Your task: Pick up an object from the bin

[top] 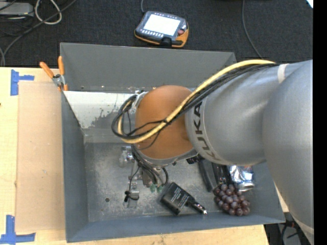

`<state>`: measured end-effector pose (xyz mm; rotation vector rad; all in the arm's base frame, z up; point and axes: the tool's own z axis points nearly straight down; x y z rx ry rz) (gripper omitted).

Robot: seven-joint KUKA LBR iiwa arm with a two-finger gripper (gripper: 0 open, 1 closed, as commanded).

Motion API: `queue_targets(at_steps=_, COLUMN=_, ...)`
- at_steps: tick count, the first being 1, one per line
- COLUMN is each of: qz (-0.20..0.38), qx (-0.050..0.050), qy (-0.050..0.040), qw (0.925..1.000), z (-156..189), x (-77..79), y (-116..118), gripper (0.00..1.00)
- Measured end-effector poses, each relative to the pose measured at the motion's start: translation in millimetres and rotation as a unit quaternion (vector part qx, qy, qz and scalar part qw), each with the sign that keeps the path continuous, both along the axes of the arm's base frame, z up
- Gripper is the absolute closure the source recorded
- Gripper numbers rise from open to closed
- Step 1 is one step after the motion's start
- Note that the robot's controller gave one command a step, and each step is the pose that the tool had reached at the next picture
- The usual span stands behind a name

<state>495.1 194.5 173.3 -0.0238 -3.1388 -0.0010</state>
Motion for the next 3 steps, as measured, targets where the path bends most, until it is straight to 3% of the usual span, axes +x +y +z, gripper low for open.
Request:
queue_targets(at_steps=1, qz=0.000, qx=0.000, qy=0.0000, qw=1.0000, z=0, x=0.0, y=0, gripper=0.00)
queue_targets(at_steps=2, qz=0.072, qx=0.001, qy=-0.0012, qw=0.9974, z=-52, x=-14.1, y=-29, gripper=0.00)
queue_targets(at_steps=3, qz=0.024, qx=0.000, qy=0.0001, qw=0.9997, z=-47, x=-24.3, y=-59, gripper=0.00)
